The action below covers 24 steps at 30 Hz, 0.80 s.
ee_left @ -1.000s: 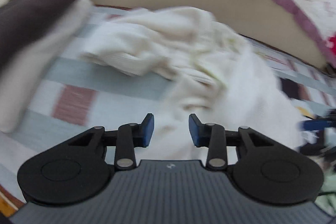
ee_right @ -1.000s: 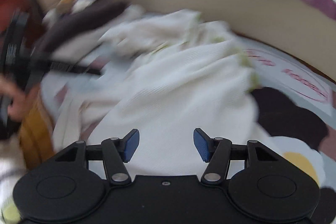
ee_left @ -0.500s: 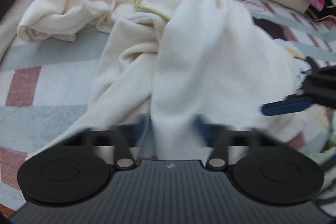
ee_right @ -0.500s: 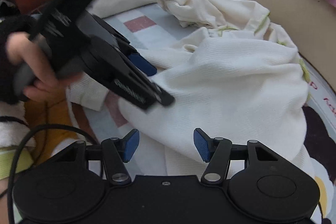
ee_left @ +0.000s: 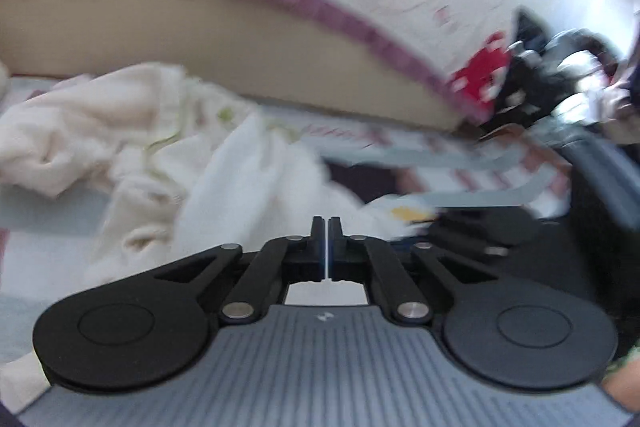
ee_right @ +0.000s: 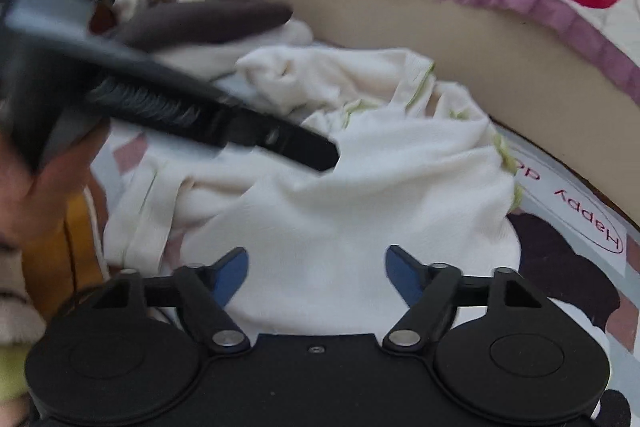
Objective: Fold clothes
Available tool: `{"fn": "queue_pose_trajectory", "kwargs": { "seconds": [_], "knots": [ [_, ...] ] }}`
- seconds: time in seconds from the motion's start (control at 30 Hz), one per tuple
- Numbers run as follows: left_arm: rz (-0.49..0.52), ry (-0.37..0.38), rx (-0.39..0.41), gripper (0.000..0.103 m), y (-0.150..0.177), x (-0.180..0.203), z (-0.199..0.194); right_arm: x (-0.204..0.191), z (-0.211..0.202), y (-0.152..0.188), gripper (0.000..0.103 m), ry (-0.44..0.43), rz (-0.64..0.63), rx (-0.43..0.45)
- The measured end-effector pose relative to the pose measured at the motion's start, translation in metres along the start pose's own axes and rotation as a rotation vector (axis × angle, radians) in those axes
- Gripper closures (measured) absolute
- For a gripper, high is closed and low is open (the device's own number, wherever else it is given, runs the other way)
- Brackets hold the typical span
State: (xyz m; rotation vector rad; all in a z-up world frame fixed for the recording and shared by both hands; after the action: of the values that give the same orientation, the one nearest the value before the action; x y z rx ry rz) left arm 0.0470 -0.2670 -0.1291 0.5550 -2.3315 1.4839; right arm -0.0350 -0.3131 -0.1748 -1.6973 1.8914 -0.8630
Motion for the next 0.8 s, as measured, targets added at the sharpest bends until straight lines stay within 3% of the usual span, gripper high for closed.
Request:
{"fn": "queue_pose_trajectory", "kwargs": {
  "seconds": [0.03, 0.1, 0.17, 0.2, 0.27, 0.37, 0.43, 0.5, 0.57, 0.7, 0.8],
  "knots": [
    [0.001, 0.034, 0.039, 0.103, -0.006, 0.006, -0.004, 0.004, 0.002, -0.004, 0.024, 0.008, 0.012, 0.015],
    [0.024, 0.072, 0.110, 0.103, -0.016, 0.016, -0.013, 0.010, 0.006, -0.008, 0.044, -0.005, 0.037, 0.033],
    [0.026, -0.001, 0.101, 0.098, -0.020, 0.009, -0.015, 0.016, 0.014, -0.007, 0.050, -0.028, 0.073, 0.004],
    [0.006, -0.046, 0.063, 0.095, -0.018, 0.000, -0.013, 0.018, 0.017, -0.005, 0.050, -0.039, 0.099, -0.016],
    [-0.010, -0.161, -0.048, 0.073, -0.006, -0.023, -0.006, 0.018, 0.016, 0.000, 0.050, -0.074, 0.139, -0.044],
    [0.009, -0.342, -0.188, 0.057, 0.016, -0.055, 0.004, 0.011, 0.011, 0.008, 0.048, -0.100, 0.124, -0.066],
    [0.025, -0.468, -0.277, 0.053, 0.027, -0.075, 0.009, 0.008, 0.010, 0.014, 0.048, -0.107, 0.092, -0.080],
    [0.027, -0.480, -0.317, 0.051, 0.034, -0.084, 0.012, 0.005, 0.011, 0.020, 0.047, -0.109, 0.069, -0.096],
    [-0.007, -0.442, -0.329, 0.041, 0.038, -0.089, 0.017, 0.004, 0.013, 0.026, 0.047, -0.110, 0.064, -0.115],
    [-0.034, -0.374, -0.385, 0.033, 0.056, -0.090, 0.032, -0.002, 0.011, 0.039, 0.047, -0.123, 0.052, -0.169],
    [-0.004, -0.412, -0.370, 0.033, 0.057, -0.094, 0.030, -0.002, 0.004, 0.047, 0.047, -0.114, 0.044, -0.157]
  ]
}}
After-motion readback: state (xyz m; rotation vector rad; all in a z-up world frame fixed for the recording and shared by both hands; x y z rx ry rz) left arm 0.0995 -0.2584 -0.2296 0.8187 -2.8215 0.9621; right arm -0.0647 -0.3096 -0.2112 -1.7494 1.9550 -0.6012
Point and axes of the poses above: each gripper's, at about its wrist camera, not at the fingertips, and z roughly the way its jaws point, x to its right, y to its underside, the point moved 10 cm from there along z, roughly the way its jaws point, and after that the axes turned 6 degrees about y, right-handed, at the moved point
